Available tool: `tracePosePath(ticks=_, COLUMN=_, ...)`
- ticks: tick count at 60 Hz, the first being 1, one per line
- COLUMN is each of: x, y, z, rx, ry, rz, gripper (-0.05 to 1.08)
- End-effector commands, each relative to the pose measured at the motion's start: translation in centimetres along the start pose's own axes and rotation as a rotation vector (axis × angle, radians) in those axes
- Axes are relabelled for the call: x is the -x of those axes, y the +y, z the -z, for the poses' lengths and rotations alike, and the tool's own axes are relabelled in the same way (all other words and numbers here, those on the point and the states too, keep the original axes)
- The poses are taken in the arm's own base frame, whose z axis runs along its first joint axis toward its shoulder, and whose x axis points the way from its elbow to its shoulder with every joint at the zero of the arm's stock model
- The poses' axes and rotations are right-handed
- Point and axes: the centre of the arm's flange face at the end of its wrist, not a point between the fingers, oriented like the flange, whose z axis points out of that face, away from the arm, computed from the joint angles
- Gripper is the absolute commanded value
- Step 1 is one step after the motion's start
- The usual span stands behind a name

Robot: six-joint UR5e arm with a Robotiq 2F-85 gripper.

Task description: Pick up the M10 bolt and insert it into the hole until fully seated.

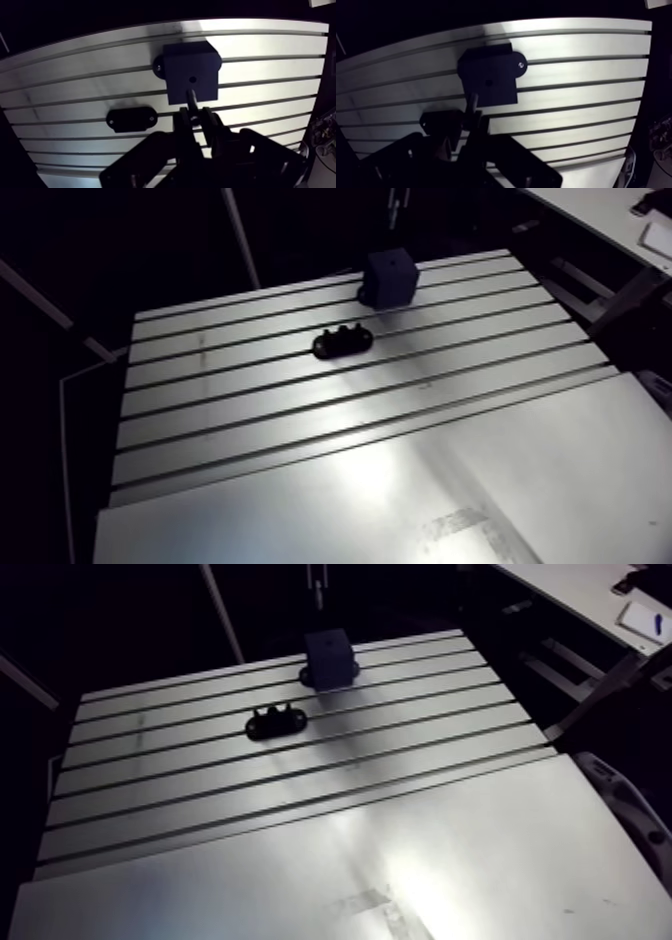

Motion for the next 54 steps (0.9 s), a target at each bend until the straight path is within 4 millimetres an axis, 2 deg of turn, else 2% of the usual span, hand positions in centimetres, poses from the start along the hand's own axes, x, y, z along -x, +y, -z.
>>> tracePosePath(ticks=1, x=-0.8, y=0.2, z=-0.8, rx=-0.002, ry=-0.011, rz=-0.003, gripper=1.08)
tracePosePath(ticks=54, x=-1.2, y=1.3, z=-3.2, rx=-0.008, ry=-0.058, rz=-0.015, gripper=1.08)
